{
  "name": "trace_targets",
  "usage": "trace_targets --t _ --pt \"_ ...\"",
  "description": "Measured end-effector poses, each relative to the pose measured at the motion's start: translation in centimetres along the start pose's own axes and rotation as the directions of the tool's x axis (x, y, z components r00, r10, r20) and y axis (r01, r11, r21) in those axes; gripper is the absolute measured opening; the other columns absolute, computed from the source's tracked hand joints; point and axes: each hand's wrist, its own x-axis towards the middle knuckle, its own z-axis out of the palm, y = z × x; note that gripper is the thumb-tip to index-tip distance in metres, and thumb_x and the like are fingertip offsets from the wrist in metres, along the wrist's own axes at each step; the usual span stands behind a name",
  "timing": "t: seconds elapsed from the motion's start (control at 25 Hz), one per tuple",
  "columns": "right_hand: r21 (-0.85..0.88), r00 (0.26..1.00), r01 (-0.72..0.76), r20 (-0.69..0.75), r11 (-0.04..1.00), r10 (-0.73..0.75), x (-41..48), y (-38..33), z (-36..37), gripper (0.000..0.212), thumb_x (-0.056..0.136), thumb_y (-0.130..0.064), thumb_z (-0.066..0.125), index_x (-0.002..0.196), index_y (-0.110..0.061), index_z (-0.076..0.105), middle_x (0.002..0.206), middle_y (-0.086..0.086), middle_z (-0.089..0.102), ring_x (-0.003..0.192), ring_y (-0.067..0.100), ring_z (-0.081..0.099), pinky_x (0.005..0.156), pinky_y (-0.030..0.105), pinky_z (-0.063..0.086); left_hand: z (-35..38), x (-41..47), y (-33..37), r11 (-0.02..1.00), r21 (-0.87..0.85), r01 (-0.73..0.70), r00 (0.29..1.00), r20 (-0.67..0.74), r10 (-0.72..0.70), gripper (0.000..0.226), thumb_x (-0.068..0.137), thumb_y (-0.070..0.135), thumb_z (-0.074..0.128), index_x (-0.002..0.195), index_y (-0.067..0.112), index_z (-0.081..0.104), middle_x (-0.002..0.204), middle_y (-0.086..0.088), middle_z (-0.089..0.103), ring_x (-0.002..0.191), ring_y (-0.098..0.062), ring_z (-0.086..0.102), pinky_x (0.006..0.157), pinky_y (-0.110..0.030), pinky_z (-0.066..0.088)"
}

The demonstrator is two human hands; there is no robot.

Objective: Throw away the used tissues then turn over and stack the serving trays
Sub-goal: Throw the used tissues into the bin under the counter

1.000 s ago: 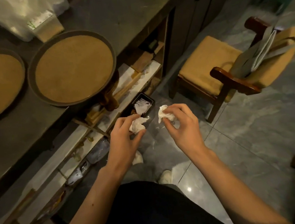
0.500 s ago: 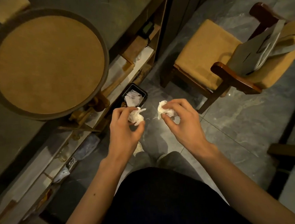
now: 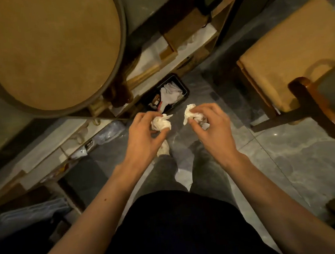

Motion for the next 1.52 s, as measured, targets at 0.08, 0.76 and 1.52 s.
trace_targets --t 0.08,0.76,1.52 --pt "0.033 0.998 -0.043 0.057 0.999 0.041 2.0 3.4 0.7 0.020 0.085 -0.014 0.072 0.105 -0.011 0.070 0.110 0.005 0.058 0.095 0.003 0.052 0.082 0.001 0.035 2.5 1.7 -0.5 0.997 0.053 0.057 0.998 -0.007 -0.056 0.032 0.081 0.029 0.075 0.110 0.021 0.063 0.110 0.002 0.052 0.098 -0.015 0.058 0.085 -0.041 0.056" --pt "-0.127 0.951 -0.097 0.281 0.987 0.129 15.8 23.7 17.4 0.028 0.088 -0.011 0.064 0.117 -0.009 0.063 0.118 0.016 0.055 0.103 0.029 0.058 0.083 0.025 0.042 19.2 18.5 -17.8 0.927 0.007 0.375 0.927 -0.032 -0.374 0.042 0.080 0.010 0.078 0.116 -0.005 0.062 0.114 -0.016 0.066 0.099 -0.020 0.060 0.067 -0.001 0.036" --pt "-0.194 0.931 -0.071 0.339 0.978 0.135 19.7 28.1 24.4 0.057 0.089 -0.013 0.065 0.142 -0.010 0.045 0.141 0.018 0.046 0.124 0.034 0.052 0.100 0.030 0.041 25.8 25.1 -25.2 0.880 0.024 0.474 0.879 -0.071 -0.471 0.049 0.086 0.015 0.073 0.126 -0.005 0.052 0.130 -0.016 0.059 0.124 -0.027 0.053 0.069 0.011 0.023"
